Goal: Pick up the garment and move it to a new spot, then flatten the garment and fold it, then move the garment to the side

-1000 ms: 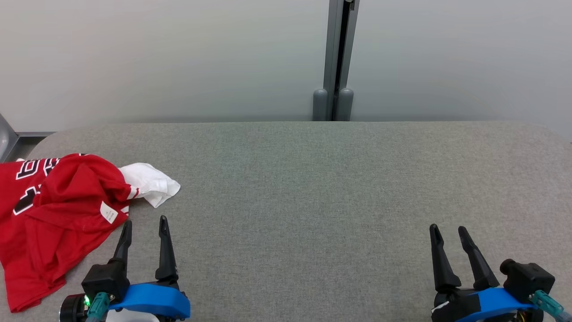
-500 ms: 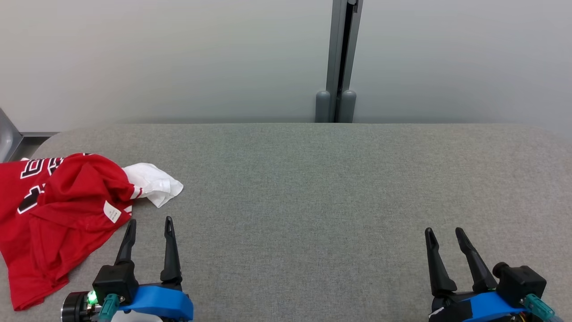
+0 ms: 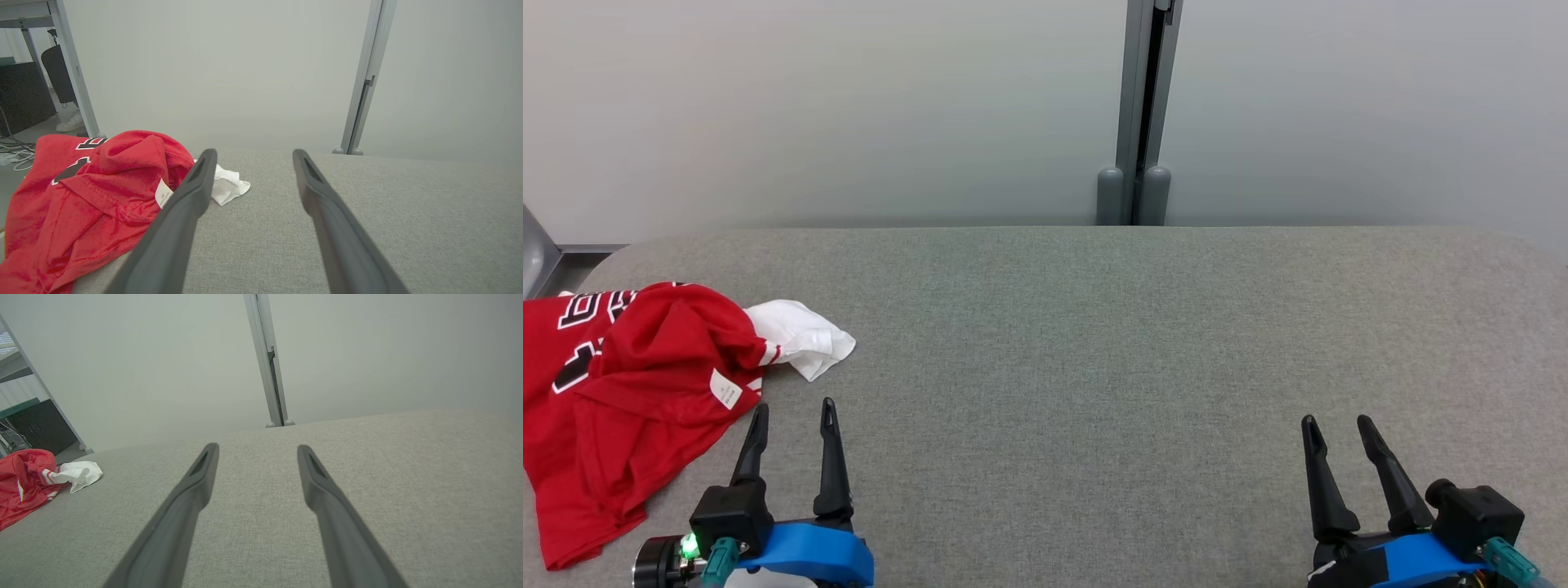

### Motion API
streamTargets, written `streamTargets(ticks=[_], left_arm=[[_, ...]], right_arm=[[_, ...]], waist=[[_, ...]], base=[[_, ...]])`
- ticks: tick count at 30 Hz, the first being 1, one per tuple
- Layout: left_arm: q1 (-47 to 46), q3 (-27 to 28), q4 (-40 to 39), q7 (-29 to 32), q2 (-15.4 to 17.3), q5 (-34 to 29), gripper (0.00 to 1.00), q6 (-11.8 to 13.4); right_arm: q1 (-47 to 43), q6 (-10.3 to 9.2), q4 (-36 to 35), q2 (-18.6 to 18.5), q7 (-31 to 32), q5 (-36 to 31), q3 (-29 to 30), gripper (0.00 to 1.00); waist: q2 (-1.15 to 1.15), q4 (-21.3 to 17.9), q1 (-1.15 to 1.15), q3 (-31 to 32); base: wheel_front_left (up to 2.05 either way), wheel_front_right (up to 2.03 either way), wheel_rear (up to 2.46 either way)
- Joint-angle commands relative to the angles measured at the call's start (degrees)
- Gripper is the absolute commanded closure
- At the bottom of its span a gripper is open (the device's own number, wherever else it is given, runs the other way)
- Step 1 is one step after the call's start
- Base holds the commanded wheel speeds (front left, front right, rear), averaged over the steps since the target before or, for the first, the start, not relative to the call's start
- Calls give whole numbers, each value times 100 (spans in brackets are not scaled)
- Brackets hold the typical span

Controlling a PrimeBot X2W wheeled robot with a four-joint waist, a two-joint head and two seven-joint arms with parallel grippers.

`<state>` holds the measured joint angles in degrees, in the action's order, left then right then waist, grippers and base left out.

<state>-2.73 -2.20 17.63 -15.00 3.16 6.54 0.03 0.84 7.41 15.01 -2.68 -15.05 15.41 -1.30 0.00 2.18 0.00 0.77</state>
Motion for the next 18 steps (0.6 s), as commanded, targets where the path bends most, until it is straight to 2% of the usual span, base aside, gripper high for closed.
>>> streamTargets(ticks=[1, 9, 18], left_arm=[[2, 25, 8, -28, 23, 39, 0, 21], [0, 30, 9, -28, 57, 26, 0, 79], [-6, 84, -71, -28, 115, 60, 0, 149]], right_arm=[[-55, 15, -11, -38, -20, -14, 9, 0], [-93, 15, -26, -37, -19, 7, 19, 0], [-94, 15, -43, -36, -12, -5, -36, 0]], waist=[[0, -1, 0, 0], [0, 70, 0, 6], [0, 393, 0, -14]], base=[[0, 0, 0], [0, 0, 0], [0, 0, 0]])
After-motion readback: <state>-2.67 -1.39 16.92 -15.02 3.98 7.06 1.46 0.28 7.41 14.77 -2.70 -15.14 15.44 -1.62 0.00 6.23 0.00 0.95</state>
